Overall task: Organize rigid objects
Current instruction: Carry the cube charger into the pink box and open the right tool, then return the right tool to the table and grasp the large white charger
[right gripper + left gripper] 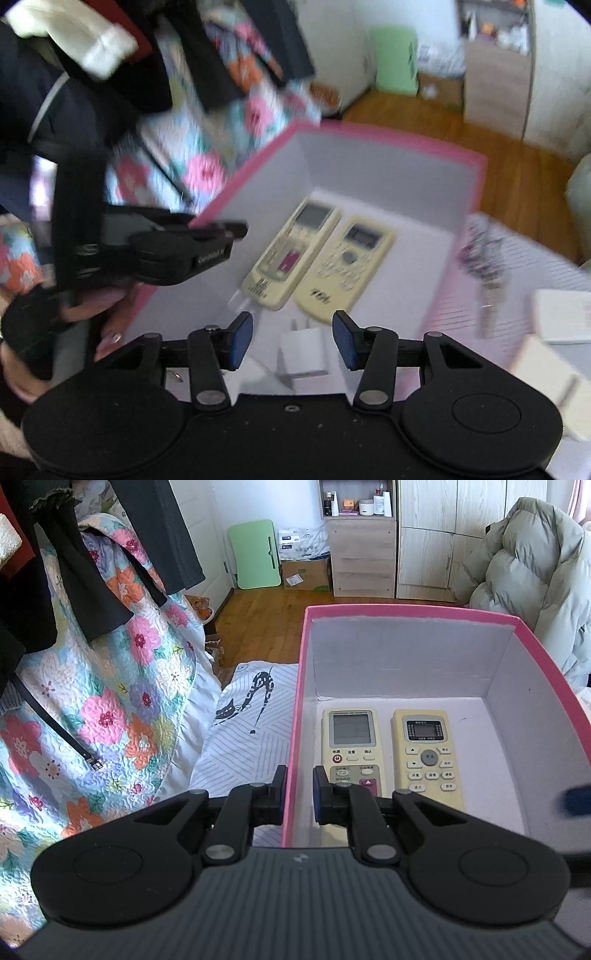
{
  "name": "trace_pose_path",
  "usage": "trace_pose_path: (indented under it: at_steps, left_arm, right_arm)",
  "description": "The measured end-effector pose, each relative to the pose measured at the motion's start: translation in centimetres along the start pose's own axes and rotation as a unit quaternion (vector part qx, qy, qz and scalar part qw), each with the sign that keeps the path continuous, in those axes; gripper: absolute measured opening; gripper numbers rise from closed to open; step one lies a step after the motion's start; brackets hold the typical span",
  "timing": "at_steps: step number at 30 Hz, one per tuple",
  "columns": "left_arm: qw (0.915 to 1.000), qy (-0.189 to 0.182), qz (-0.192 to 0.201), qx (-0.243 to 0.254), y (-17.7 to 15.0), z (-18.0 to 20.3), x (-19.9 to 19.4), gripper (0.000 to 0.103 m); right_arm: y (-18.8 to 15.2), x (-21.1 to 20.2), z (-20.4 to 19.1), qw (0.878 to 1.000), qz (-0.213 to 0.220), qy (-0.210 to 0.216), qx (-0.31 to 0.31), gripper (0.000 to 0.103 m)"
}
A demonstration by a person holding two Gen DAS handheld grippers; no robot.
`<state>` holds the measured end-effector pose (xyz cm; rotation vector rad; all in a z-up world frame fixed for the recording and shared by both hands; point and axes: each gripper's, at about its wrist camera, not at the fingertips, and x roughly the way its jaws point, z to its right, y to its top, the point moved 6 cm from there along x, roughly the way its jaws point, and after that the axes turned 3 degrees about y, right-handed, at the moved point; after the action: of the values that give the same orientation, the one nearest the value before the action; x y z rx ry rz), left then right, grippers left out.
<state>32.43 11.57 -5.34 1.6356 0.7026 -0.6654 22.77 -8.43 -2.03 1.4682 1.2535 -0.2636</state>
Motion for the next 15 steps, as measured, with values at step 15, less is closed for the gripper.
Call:
trace_pose_path:
  at_steps: [15]
  left_arm:
    - [0.9999,0.005,0.002,0.010,0.1,-0.1,-0.2,0.012]
  right_arm:
    - [-12.2,-10.8,10.8,0.985,0.074,-0.123,0.097,0.059]
